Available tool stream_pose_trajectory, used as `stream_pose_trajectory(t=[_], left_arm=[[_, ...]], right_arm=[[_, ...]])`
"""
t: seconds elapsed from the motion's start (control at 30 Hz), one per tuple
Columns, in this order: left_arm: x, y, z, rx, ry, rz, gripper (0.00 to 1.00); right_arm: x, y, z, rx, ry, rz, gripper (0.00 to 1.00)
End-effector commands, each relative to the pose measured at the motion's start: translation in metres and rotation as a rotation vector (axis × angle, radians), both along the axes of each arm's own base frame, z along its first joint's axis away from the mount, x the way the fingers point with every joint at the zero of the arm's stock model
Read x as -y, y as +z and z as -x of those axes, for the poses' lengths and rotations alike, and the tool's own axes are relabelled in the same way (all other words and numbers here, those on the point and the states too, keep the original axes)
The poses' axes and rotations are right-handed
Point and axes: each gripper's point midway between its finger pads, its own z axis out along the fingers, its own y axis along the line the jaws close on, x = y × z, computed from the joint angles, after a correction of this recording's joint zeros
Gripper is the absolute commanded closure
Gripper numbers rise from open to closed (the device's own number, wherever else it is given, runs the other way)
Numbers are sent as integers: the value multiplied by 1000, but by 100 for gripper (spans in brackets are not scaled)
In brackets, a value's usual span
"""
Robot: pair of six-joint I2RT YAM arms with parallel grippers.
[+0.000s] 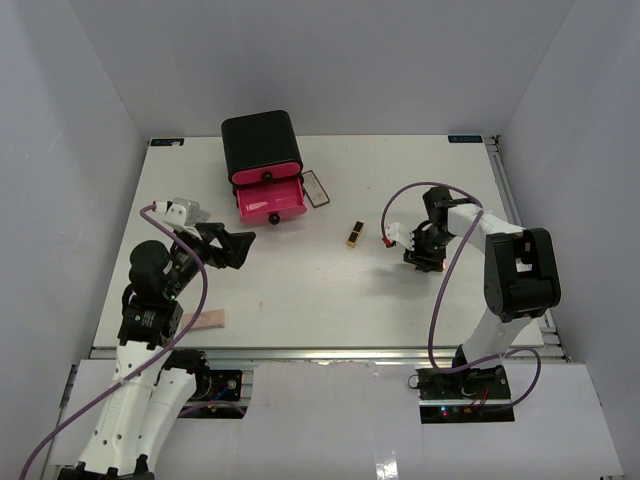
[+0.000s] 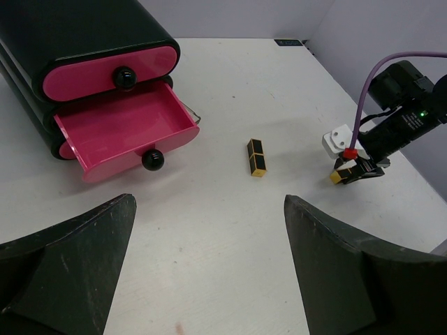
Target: Organize the makeup
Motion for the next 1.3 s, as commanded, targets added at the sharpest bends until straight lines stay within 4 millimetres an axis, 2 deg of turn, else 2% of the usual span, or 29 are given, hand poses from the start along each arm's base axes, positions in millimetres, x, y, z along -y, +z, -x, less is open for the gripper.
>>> stream_pose_trajectory(t=[0.0,0.07,0.13,0.2,0.33,0.43,0.5,0.53,0.57,0.6,0.63,0.7,0.8,0.87,0.97,1.07,1.17,1.27], left_arm=[[-1,2,1,13,0,-5,2],[-1,2,2,13,-1,-5,2],[-1,2,2,15,0,-4,2],[-1,2,2,16,-2,-4,2],[-1,2,2,14,-1,-3,2],[-1,1,1,10,2,-4,2],[-3,2,0,13,12,-5,2],[-4,2,1,17,18,-5,2],[-6,3,1,20,27,-6,2],[-7,4,0,23,38,-5,2],[-10,5,1,30,52,-4,2],[-13,8,2,43,69,-4,2],[-16,10,3,54,87,-3,2],[-17,10,3,56,91,-3,2],[-17,11,3,57,89,-3,2],[-16,10,3,54,85,-4,2],[-16,11,3,57,83,-3,2],[-16,11,3,59,86,-3,2]], right_arm=[[-2,2,-8,5,-13,-17,65],[-4,5,-10,7,-29,-28,81],[-8,14,-13,21,-32,-49,91],[-16,25,-15,44,-30,-77,92],[-65,68,-17,143,59,-158,92],[-132,103,-17,230,163,-209,92],[-184,116,-14,264,216,-230,92],[-210,130,-24,301,228,-245,92],[-227,140,-32,330,228,-257,92],[-241,143,-29,330,230,-271,92],[-270,159,-41,370,224,-303,92],[-311,184,-63,435,196,-361,92],[-351,206,-84,492,143,-441,92],[-367,209,-93,525,107,-471,92],[-384,202,-106,577,72,-485,92],[-389,196,-122,634,37,-492,91],[-391,185,-131,666,27,-491,82],[-395,183,-135,682,30,-497,66]])
